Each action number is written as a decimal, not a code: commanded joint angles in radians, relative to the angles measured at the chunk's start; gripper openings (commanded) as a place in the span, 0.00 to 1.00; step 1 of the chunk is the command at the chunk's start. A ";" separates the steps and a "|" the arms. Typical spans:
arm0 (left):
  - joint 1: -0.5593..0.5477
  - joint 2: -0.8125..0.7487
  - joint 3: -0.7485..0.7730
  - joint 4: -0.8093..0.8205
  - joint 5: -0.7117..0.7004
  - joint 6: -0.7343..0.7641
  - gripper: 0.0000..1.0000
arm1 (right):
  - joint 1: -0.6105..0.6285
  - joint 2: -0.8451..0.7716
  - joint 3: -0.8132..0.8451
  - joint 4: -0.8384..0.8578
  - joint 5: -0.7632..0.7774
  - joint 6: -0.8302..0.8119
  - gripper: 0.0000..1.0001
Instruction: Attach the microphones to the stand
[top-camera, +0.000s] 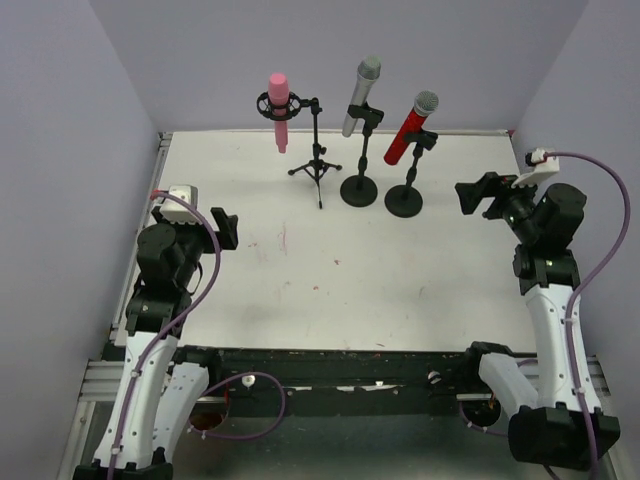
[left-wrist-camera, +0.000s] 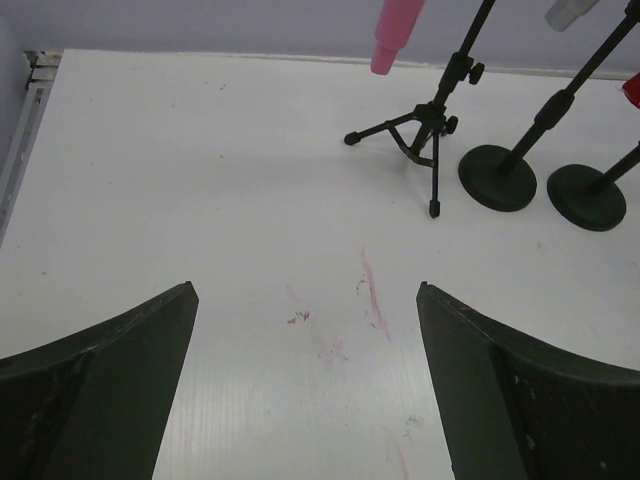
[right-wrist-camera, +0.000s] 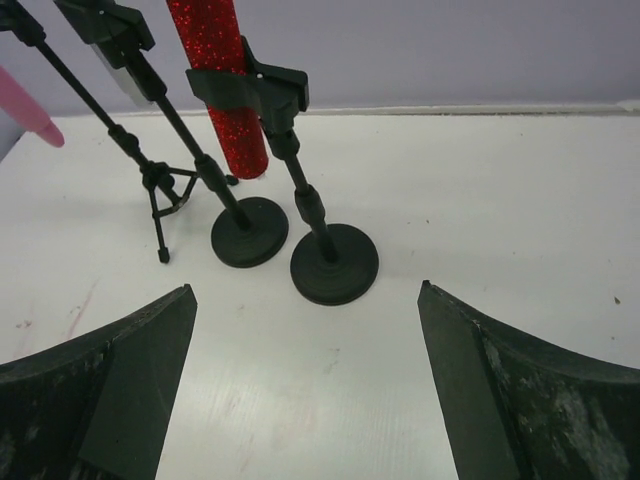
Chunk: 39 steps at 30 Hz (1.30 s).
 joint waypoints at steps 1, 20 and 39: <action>-0.031 -0.100 -0.065 0.015 -0.074 0.037 0.99 | -0.009 -0.068 -0.104 -0.044 0.095 0.085 1.00; -0.155 -0.171 -0.145 0.025 -0.085 0.114 0.99 | -0.027 -0.163 -0.268 0.089 0.166 0.079 1.00; -0.154 -0.183 -0.142 0.035 -0.024 0.106 0.99 | -0.029 -0.195 -0.277 0.085 0.185 0.081 1.00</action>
